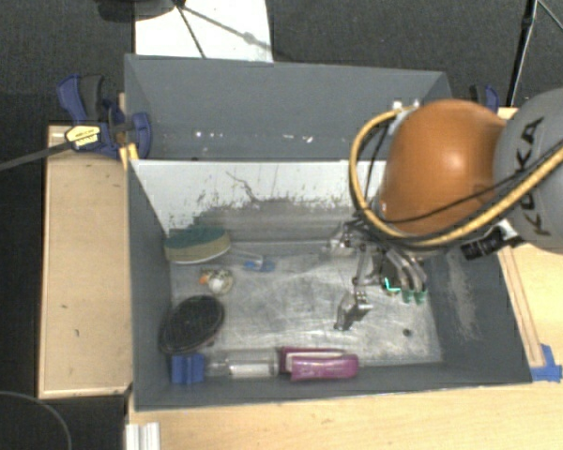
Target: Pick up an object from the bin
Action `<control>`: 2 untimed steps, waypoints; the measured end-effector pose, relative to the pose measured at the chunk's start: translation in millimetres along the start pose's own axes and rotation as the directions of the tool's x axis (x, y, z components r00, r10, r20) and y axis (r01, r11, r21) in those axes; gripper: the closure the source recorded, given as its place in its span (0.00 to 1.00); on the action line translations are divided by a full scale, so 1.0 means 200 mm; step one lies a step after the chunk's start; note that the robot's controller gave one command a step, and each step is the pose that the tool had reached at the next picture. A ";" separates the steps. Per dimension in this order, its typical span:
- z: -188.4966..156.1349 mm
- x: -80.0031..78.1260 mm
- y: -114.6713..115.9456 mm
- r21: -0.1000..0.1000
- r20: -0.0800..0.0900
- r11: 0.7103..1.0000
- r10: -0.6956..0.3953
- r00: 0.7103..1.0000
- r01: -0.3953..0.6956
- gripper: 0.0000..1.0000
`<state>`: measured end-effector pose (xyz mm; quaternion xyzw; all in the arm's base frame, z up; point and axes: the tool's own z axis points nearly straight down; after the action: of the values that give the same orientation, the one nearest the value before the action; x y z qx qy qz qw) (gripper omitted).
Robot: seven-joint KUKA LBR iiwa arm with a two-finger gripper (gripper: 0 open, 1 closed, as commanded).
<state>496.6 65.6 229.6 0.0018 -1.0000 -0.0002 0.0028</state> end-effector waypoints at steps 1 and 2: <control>0.41 -0.27 0.32 -0.002 0.007 0.997 -0.071 0.997 0.071 0.00; 0.77 -0.46 0.30 0.001 0.007 0.992 -0.123 0.992 0.123 0.00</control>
Offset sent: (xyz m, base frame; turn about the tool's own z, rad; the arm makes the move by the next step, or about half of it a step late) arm 0.0523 0.0613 -0.0779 -0.0635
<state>587.3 126.3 75.5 0.0634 -0.9980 -0.0001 -0.0006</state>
